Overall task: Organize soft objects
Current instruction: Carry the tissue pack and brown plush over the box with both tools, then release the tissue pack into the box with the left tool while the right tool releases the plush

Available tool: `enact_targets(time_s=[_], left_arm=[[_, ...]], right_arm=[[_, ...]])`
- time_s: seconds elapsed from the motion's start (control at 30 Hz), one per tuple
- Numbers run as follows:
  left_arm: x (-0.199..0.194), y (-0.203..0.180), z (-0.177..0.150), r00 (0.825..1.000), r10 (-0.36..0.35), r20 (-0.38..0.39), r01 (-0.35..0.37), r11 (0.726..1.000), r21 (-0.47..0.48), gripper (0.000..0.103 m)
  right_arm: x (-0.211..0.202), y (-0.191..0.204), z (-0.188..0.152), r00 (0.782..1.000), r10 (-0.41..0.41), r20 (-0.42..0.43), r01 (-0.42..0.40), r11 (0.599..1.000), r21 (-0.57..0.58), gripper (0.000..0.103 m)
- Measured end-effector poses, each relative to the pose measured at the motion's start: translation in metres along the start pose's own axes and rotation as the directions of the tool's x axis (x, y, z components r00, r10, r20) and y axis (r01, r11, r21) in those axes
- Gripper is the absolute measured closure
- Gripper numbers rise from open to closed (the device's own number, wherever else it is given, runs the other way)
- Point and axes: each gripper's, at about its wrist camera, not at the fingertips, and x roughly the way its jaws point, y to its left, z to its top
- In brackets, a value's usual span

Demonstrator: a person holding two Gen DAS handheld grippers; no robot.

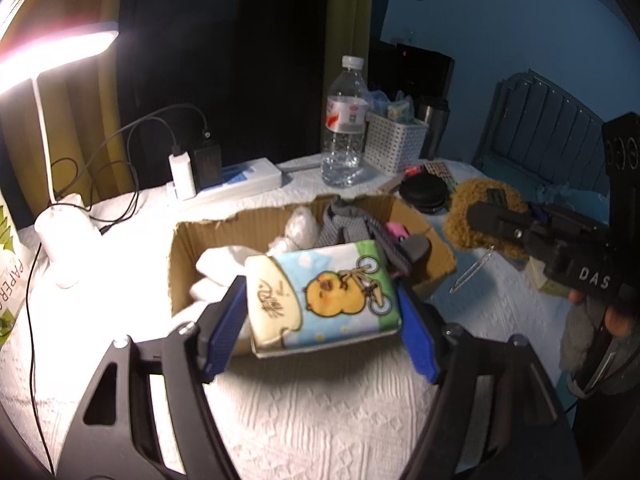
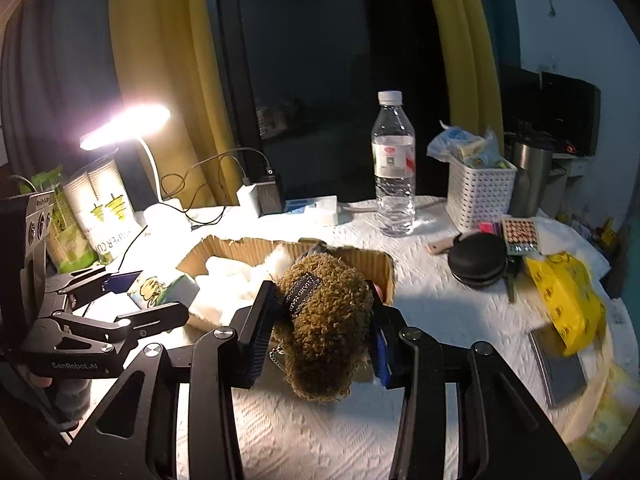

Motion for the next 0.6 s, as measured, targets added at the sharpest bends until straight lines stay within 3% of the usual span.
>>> enact_targets(time_s=[0.23, 0.6], left_arm=[[0.023, -0.004, 0.01, 1.0, 0.003, -0.017, -0.003, 1.0, 0.007, 0.031], [0.067, -0.005, 0.016, 0.997, 0.014, -0.07, -0.014, 1.0, -0.001, 0.031]], right_arm=[[0.022, -0.008, 0.01, 0.999, 0.048, 0.005, -0.048, 0.999, 0.019, 0.059], [0.078, -0.029, -0.009, 0.984, 0.144, -0.102, -0.136, 0.987, 0.082, 0.057]])
